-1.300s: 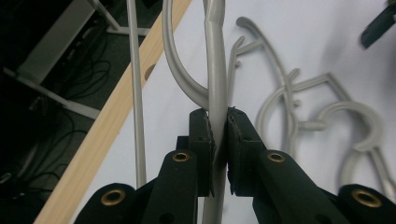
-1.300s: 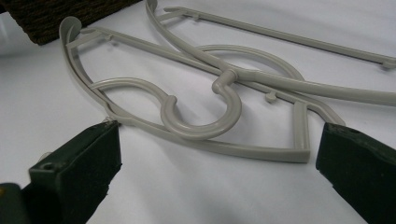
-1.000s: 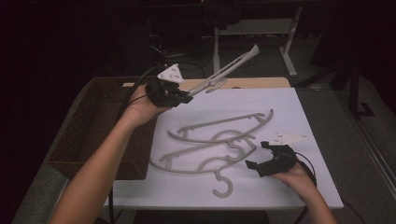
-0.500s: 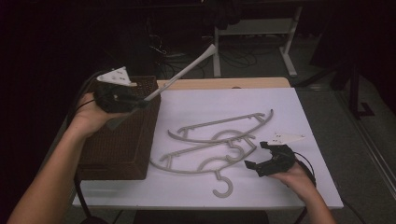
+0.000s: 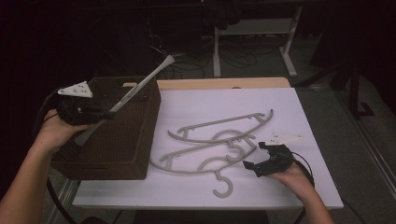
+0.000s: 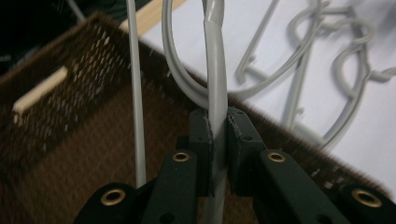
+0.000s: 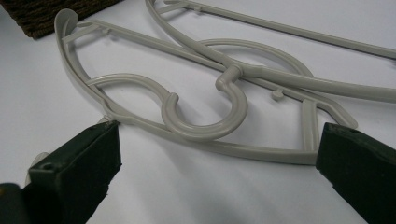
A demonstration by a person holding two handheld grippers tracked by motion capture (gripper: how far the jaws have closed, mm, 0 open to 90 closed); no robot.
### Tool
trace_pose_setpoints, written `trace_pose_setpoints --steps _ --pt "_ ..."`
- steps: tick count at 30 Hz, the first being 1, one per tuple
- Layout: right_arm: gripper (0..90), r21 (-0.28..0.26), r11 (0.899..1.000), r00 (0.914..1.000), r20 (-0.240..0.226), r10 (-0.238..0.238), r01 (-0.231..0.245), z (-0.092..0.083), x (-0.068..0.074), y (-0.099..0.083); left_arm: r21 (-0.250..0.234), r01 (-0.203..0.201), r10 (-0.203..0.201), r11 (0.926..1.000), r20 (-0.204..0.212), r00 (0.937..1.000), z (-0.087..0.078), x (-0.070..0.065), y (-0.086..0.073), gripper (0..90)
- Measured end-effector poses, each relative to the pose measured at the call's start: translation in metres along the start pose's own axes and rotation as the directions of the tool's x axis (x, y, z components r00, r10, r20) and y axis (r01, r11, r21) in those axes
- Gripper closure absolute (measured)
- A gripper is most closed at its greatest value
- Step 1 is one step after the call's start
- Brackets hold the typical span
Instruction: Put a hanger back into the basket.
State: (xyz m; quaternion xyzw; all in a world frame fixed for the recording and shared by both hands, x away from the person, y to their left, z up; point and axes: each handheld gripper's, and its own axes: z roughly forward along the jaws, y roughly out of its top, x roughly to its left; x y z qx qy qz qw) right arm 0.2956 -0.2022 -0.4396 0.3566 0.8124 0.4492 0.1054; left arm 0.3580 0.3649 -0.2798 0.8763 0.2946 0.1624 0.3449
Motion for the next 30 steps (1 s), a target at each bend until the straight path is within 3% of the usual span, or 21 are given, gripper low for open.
trace_pose_setpoints --steps 6,16,22,26,28,30 --pt "0.0 0.005 1.0 1.0 0.005 0.003 -0.003 0.001 -0.001 0.0 0.037 0.055 -0.054 0.9978 -0.015 0.9984 0.0 0.012 -0.025 82.2" --pt "0.0 0.009 1.0 1.0 0.005 0.0 0.0 0.002 -0.001 0.0 0.078 0.116 -0.115 0.9901 -0.028 0.993 0.003 0.019 -0.053 82.2" --pt "0.0 0.006 1.0 1.0 0.009 0.003 -0.003 0.002 -0.001 0.0 0.083 0.16 -0.159 0.9836 -0.011 0.9872 0.008 0.023 -0.062 82.2" --pt "0.0 0.006 1.0 1.0 0.009 0.002 -0.002 0.002 -0.001 0.0 0.129 0.172 -0.175 0.9765 0.008 0.9846 0.015 0.022 -0.064 82.4" --pt "0.0 0.005 1.0 1.0 0.009 0.002 -0.002 0.001 -0.001 0.0 0.169 0.184 -0.188 0.9682 0.003 0.9822 0.019 0.022 -0.066 82.2" --pt "0.0 0.006 1.0 1.0 0.009 0.001 -0.001 0.002 -0.002 0.0 0.17 0.187 -0.192 0.9675 0.017 0.9812 0.021 0.022 -0.068 82.0"
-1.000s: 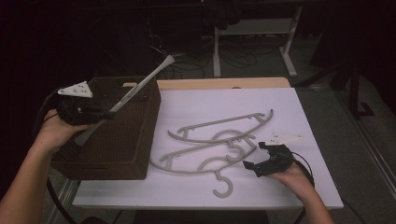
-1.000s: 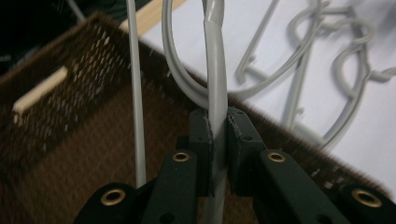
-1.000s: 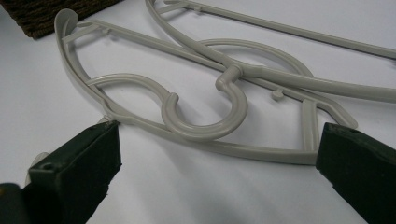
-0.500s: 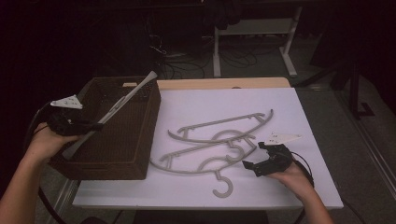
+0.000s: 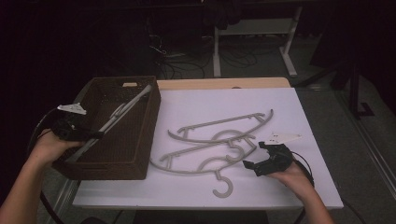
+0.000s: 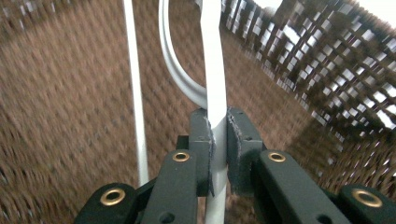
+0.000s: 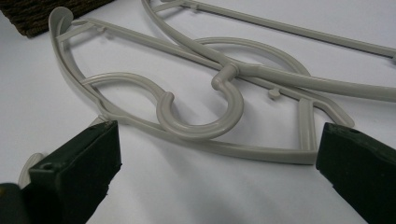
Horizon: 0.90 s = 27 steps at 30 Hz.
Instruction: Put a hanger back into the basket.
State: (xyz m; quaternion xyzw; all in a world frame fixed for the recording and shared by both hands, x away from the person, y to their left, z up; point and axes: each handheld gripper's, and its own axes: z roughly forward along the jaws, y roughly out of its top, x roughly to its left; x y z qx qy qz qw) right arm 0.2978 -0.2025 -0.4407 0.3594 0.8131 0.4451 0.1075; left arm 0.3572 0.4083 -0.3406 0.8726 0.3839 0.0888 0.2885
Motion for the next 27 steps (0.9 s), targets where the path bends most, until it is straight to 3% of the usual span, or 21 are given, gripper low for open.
trace_pose_setpoints --steps 3,6,7,14,18,27 --pt "0.0 0.0 1.0 1.0 0.0 -0.001 0.001 0.001 0.0 0.0 0.0 -0.003 0.003 1.0 -0.014 0.9999 0.004 0.0 -0.001 81.3" --pt "0.0 0.0 1.0 1.0 0.0 -0.001 0.001 0.001 0.0 0.0 -0.027 0.017 -0.017 0.9995 -0.02 0.9997 0.005 0.003 -0.003 70.8" --pt "0.0 -0.001 1.0 1.0 0.0 -0.001 0.001 0.0 0.001 0.0 -0.037 0.024 -0.025 0.999 -0.029 0.9993 0.004 0.004 -0.003 62.9" --pt "0.0 -0.003 1.0 1.0 0.002 0.001 -0.001 0.0 0.0 0.001 -0.117 0.04 -0.042 0.9924 -0.015 0.999 -0.002 0.004 -0.002 44.4" --pt "0.0 0.0 1.0 1.0 -0.001 0.003 -0.003 0.0 0.0 0.001 -0.196 0.028 -0.024 0.9802 0.022 0.9995 -0.006 -0.006 0.008 35.3" --pt "0.0 -0.002 1.0 1.0 -0.004 0.004 -0.004 -0.002 0.0 0.001 -0.294 -0.005 0.035 0.9559 0.096 0.9947 -0.003 -0.033 0.033 24.9"
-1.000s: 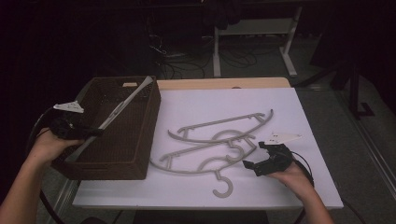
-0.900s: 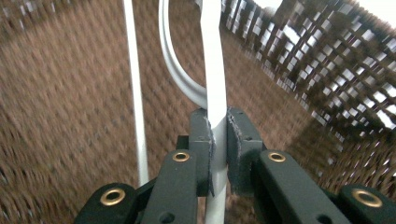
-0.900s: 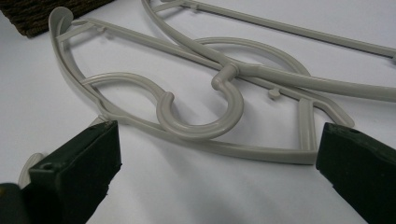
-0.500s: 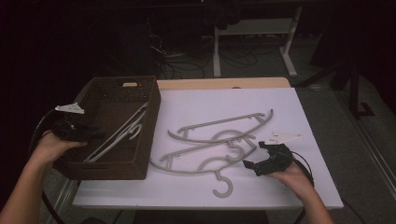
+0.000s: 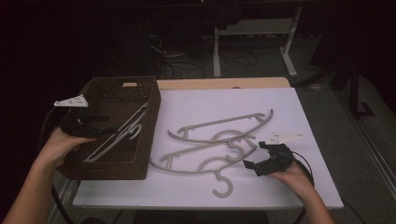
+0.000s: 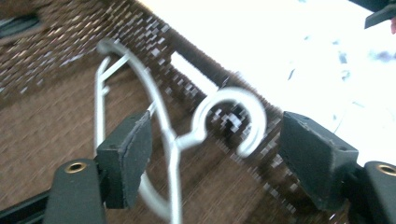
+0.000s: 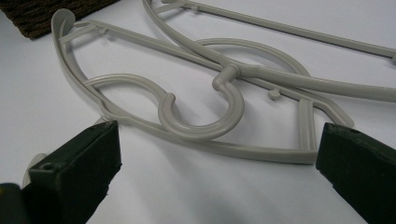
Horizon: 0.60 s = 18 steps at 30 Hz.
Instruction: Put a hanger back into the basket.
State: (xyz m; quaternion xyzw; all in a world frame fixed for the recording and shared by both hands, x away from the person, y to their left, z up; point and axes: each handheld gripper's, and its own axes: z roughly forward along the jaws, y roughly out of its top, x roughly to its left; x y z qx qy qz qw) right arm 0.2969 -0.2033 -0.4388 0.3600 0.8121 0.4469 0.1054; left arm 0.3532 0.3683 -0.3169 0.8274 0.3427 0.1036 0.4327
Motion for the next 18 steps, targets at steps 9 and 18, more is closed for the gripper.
trace_pose_setpoints --steps 9,18 --pt "0.0 -0.004 1.0 1.0 -0.005 0.003 -0.003 -0.001 0.0 0.001 -0.072 -0.055 0.061 0.9959 0.091 0.994 0.02 -0.031 0.03 21.5" --pt "0.0 -0.004 1.0 1.0 -0.004 0.0 0.0 -0.002 0.0 0.001 -0.108 -0.101 0.121 0.989 0.193 0.9738 0.059 -0.074 0.062 18.8"
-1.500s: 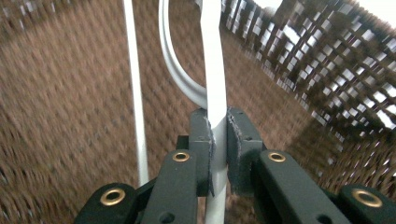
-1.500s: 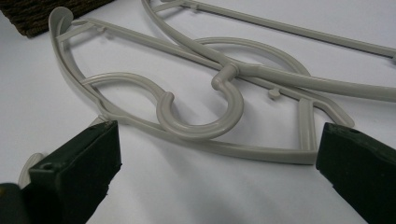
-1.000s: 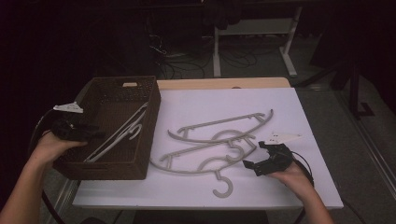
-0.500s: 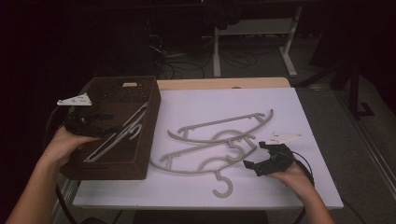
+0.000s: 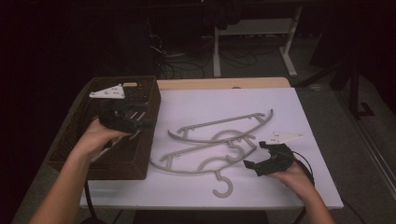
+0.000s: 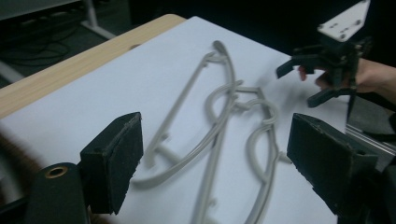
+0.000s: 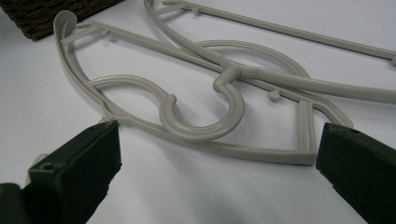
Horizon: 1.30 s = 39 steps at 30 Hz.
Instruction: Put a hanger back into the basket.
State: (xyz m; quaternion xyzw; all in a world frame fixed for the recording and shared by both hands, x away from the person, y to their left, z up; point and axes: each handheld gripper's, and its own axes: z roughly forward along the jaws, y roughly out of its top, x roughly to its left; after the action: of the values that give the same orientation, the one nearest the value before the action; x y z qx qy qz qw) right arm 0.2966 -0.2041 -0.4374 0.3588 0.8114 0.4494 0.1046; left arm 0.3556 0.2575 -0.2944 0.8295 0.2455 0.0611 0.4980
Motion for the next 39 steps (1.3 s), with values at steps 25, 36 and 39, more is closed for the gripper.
trace_pose_setpoints --steps 25,36,39 --pt "0.0 -0.005 1.0 0.9999 -0.012 -0.002 0.002 -0.002 -0.001 0.0 0.149 -0.093 0.08 0.9844 0.091 0.9927 0.163 -0.033 0.0 21.1" --pt "0.0 -0.005 1.0 0.9999 -0.015 -0.002 0.002 -0.002 -0.001 0.0 0.243 -0.122 0.107 0.9623 0.072 0.9916 0.204 -0.013 -0.02 36.2" --pt "0.0 -0.005 1.0 0.9999 -0.016 -0.001 0.001 -0.002 -0.001 0.0 0.261 -0.124 0.108 0.9574 0.075 0.9913 0.211 -0.01 -0.025 40.3"
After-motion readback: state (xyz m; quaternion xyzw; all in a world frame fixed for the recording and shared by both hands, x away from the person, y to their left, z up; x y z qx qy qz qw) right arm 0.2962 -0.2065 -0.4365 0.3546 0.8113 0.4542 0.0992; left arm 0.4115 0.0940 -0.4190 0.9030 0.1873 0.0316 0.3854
